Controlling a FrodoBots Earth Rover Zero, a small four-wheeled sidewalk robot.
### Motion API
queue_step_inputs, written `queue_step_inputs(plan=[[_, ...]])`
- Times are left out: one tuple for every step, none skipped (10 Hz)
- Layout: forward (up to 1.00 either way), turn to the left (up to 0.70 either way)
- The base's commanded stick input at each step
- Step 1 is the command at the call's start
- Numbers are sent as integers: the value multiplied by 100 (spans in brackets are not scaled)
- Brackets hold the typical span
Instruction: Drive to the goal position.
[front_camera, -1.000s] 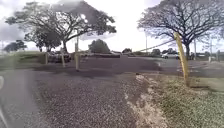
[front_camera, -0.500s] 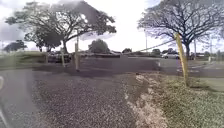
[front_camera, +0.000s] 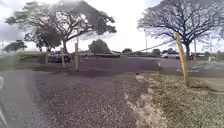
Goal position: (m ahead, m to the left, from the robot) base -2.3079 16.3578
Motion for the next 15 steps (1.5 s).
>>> queue_step_inputs(plan=[[0, 0], [0, 0], [0, 0], [0, 0], [0, 0], [0, 4], [0, 9], [0, 14], [0, 54], [0, 70], [0, 70], [0, 70], [0, 70], [0, 70], [0, 70]])
